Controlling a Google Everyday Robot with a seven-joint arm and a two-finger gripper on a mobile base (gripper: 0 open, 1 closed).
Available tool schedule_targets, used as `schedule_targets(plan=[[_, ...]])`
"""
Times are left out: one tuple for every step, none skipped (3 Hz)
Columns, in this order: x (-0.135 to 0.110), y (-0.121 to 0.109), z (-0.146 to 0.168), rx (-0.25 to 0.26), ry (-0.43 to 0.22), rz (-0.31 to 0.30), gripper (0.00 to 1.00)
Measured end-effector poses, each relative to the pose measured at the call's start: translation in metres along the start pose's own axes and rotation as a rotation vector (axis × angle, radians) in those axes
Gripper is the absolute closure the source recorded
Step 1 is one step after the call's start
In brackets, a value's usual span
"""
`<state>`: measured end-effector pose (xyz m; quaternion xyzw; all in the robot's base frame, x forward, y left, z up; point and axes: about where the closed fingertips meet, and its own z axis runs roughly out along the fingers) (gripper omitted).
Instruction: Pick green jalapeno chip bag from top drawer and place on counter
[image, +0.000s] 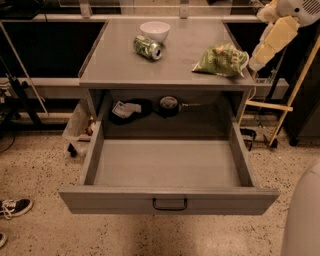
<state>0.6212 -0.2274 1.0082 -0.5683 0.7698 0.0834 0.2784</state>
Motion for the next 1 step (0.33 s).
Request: schedule_targets(plan=[[-0.0204, -0.0009, 0.0011, -0.002, -0.078, -0.011, 0.0]])
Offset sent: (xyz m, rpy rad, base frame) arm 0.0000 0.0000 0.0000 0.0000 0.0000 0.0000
